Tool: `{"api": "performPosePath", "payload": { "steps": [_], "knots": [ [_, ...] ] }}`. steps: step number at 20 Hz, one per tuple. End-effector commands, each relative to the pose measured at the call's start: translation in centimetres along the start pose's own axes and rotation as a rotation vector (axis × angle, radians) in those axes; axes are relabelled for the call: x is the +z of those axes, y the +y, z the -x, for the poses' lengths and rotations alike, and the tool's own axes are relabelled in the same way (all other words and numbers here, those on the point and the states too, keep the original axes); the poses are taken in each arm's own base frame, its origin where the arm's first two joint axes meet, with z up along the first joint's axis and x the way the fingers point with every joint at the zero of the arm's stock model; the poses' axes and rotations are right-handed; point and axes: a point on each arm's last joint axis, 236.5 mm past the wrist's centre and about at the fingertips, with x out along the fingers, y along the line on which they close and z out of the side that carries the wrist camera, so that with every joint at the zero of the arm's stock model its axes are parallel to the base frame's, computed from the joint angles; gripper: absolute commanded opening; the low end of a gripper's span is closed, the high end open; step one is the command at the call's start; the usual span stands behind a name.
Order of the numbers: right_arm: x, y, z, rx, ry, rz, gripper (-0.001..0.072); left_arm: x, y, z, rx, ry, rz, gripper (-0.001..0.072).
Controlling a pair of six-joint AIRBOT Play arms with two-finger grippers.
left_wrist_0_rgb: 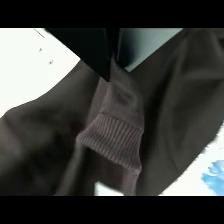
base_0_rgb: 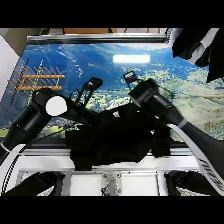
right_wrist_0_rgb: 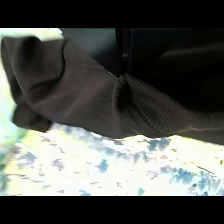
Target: Fold the clothes and pants, and hang the long-sleeved shirts on hangers.
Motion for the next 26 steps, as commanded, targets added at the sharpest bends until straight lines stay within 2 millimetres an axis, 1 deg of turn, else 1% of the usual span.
{"api": "performPosePath", "payload": {
  "steps": [1, 2, 3, 5, 7, 9, 10, 13, 14, 15, 16, 18, 19, 21, 22, 23, 24, 26],
  "knots": [
    [-2.5, -2.6, 5.8, 0.038, -0.052, -0.085, 0.002, 0.4, 2.2, 0.1, 0.017, -0.015, 0.054, 0.0013],
    [-3.7, -2.8, 6.7, 0.063, -0.047, -0.135, 0.002, 0.0, 2.5, -0.5, 0.017, -0.007, 0.065, 0.0013],
    [-4.9, -2.5, 7.1, 0.098, -0.041, -0.178, 0.002, -0.4, 2.8, -1.3, 0.019, 0.0, 0.074, 0.0013],
    [-6.6, -0.9, 7.3, 0.185, -0.032, -0.243, 0.002, -0.4, 3.1, -2.7, 0.015, -0.019, 0.09, 0.0013],
    [-7.3, 0.3, 6.9, 0.217, -0.043, -0.251, 0.002, 0.3, 2.1, -3.5, -0.04, -0.058, 0.122, 0.0013],
    [-7.9, 1.4, 6.3, 0.219, -0.03, -0.229, 0.002, 1.0, 1.2, -3.4, -0.082, -0.087, 0.141, 0.0013],
    [-8.1, 1.8, 6.1, 0.217, -0.023, -0.215, 0.002, 1.0, 0.9, -3.3, -0.094, -0.084, 0.146, 0.0013],
    [-8.1, 2.4, 6.0, 0.218, -0.024, -0.196, 0.002, 0.0, 1.1, -3.3, -0.086, -0.041, 0.15, 0.0015],
    [-8.0, 2.3, 6.0, 0.212, -0.029, -0.194, 0.002, -0.1, 1.1, -3.3, -0.086, -0.037, 0.151, 0.016],
    [-8.0, 2.3, 6.0, 0.21, -0.031, -0.191, 0.002, 0.3, 0.9, -3.0, -0.088, -0.045, 0.165, 0.0528],
    [-8.0, 2.3, 6.1, 0.209, -0.033, -0.187, 0.002, 0.9, 0.8, -2.5, -0.09, -0.064, 0.197, 0.057],
    [-8.1, 2.6, 6.2, 0.212, -0.034, -0.177, 0.002, 2.2, 0.5, -1.6, -0.097, -0.107, 0.229, 0.0571],
    [-8.1, 2.8, 6.2, 0.214, -0.035, -0.171, 0.002, 2.8, 0.3, -1.3, -0.094, -0.127, 0.232, 0.055],
    [-8.2, 2.9, 6.3, 0.215, -0.036, -0.165, 0.002, 3.0, 0.8, -1.5, -0.018, -0.127, 0.23, 0.0551],
    [-8.2, 3.0, 6.3, 0.216, -0.036, -0.164, 0.0021, 2.9, 0.9, -2.0, 0.03, -0.109, 0.213, 0.0551],
    [-8.2, 3.0, 6.3, 0.215, -0.039, -0.161, 0.002, 2.8, 0.3, -2.7, 0.054, -0.085, 0.181, 0.0552],
    [-8.2, 3.0, 6.4, 0.211, -0.043, -0.157, 0.002, 3.0, -0.4, -3.7, 0.066, -0.062, 0.148, 0.0552],
    [-8.2, 3.0, 6.5, 0.204, -0.052, -0.146, 0.002, 4.1, -2.4, -5.7, 0.056, -0.027, 0.104, 0.0552]
  ]
}}
